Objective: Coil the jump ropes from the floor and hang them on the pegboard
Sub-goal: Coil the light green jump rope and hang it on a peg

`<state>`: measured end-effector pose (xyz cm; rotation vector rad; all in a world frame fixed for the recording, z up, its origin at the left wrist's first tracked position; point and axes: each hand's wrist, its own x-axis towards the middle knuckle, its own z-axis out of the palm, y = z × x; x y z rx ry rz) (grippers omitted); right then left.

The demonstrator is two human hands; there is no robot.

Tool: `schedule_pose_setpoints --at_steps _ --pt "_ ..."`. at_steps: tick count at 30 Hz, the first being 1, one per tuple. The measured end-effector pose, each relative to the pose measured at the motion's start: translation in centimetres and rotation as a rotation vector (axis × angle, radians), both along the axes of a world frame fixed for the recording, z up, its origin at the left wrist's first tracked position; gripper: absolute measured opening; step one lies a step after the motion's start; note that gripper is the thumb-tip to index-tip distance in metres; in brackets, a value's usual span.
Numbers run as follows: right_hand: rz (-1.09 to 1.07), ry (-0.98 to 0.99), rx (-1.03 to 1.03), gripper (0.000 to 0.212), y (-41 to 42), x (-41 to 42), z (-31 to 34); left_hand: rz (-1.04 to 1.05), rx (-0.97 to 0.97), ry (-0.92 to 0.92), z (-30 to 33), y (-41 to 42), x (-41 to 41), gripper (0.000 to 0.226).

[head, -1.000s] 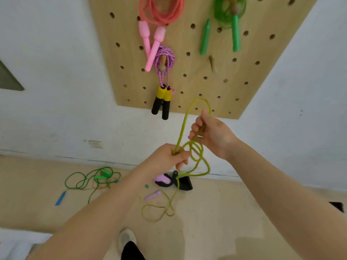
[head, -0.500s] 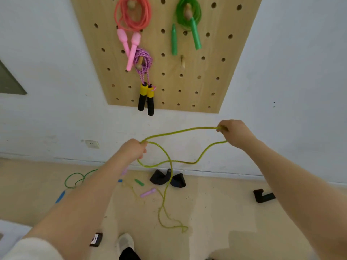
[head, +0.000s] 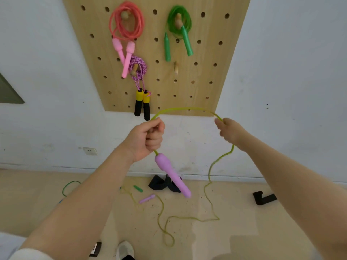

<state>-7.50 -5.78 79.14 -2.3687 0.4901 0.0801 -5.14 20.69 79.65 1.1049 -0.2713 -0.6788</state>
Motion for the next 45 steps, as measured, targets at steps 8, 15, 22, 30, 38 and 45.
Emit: schedule_pose_setpoints --at_steps 8,15,22,30,38,45 --pt "0.453 0.388 -0.282 0.031 4.2 -2.2 -2.1 0.238 -0.222 -0.084 0.0 -1.7 -0.3 0.048" --pt "0.945 0.274 -0.393 0.021 10.3 -3.5 2.3 -0.023 0.49 -0.287 -1.5 -2.1 -1.6 0.04" --pt "0.477 -0.252 -0.526 0.04 9.7 -2.8 4.6 -0.163 0.593 -0.244 -0.4 -1.0 -2.5 0.054" --pt "0.474 -0.318 0.437 0.011 6.8 -2.8 4.5 -0.363 0.0 0.053 0.8 0.2 -2.7 0.048" --pt "0.383 0.033 0.328 0.039 5.2 -3.7 -0.3 -0.045 -0.564 -0.022 2.0 2.4 -1.1 0.043" --pt "0.744 0.073 -0.606 0.031 11.4 -4.5 1.2 0.091 0.212 -0.24 0.7 -1.7 -3.6 0.034"
